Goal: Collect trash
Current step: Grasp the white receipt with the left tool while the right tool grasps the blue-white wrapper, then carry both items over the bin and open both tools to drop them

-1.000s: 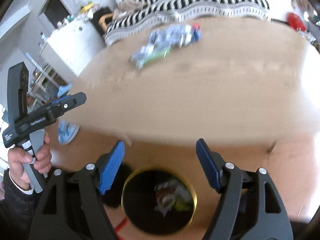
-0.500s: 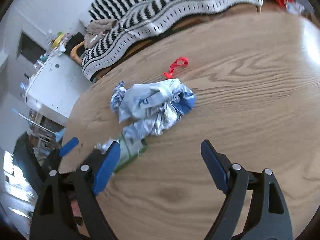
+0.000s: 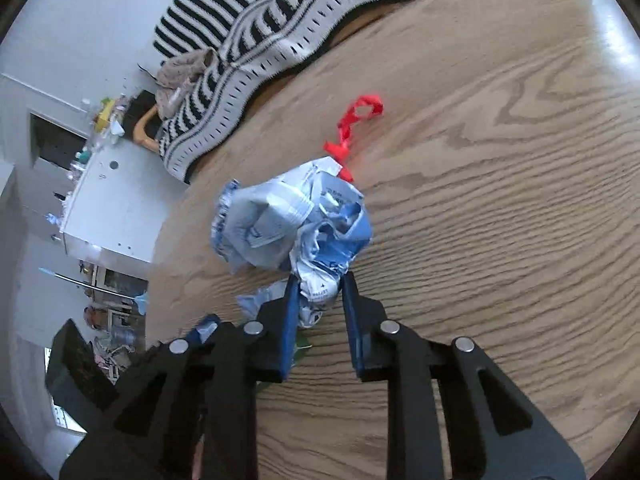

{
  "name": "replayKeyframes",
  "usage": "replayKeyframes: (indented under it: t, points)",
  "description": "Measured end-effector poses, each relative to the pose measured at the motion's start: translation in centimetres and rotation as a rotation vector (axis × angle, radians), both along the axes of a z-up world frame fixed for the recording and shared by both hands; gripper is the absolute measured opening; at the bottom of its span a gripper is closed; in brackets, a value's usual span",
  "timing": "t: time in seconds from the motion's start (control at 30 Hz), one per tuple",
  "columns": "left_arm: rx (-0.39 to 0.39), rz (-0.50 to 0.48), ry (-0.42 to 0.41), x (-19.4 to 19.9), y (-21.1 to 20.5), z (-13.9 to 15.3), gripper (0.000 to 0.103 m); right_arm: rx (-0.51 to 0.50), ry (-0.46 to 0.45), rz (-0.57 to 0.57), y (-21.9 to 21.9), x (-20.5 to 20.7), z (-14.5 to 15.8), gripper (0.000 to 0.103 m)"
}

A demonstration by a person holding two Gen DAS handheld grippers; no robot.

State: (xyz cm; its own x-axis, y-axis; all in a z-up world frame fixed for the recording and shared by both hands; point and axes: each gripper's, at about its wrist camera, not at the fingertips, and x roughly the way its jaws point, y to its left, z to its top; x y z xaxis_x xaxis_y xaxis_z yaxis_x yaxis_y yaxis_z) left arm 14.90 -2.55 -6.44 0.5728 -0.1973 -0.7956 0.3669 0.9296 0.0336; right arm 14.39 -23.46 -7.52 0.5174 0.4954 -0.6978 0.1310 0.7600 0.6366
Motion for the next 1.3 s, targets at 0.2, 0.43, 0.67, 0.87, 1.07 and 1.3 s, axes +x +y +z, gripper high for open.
replayKeyframes:
  t: [0.2, 0.43, 0.67, 0.87, 1.07, 1.3]
  points:
    - [-0.064, 0.035, -0.026, -1.4, 1.4, 2.8, 0.013, -0.033, -0.077, 0.018, -0.6, -2.5, 2.9, 0.020]
    - [-0.117, 0.067, -0.047, -6.1, 2.9, 5.7, 0.013, -0.114, -0.152, 0.066, -0.4, -7.3, 5.5, 0.020]
    - [-0.149, 0.071, -0.027, -14.7, 2.7, 6.0, 0.013, -0.184, -0.218, 0.138, 0.5, -15.6, 6.8, 0.020]
    - [-0.192, 0.050, 0.030, -24.1, 1.9, 3.1, 0.013, -0.231, -0.258, 0.188, 1.3, -24.3, 6.6, 0.020]
    - [-0.198, 0.012, 0.168, -31.1, 0.3, -2.1, 0.013, -0.266, -0.211, 0.214, 1.3, -31.3, 3.8, 0.020]
    - [-0.148, -0.008, 0.323, -33.9, -1.3, -7.6, 0.013, -0.314, -0.155, 0.245, 1.5, -35.9, 1.4, 0.020]
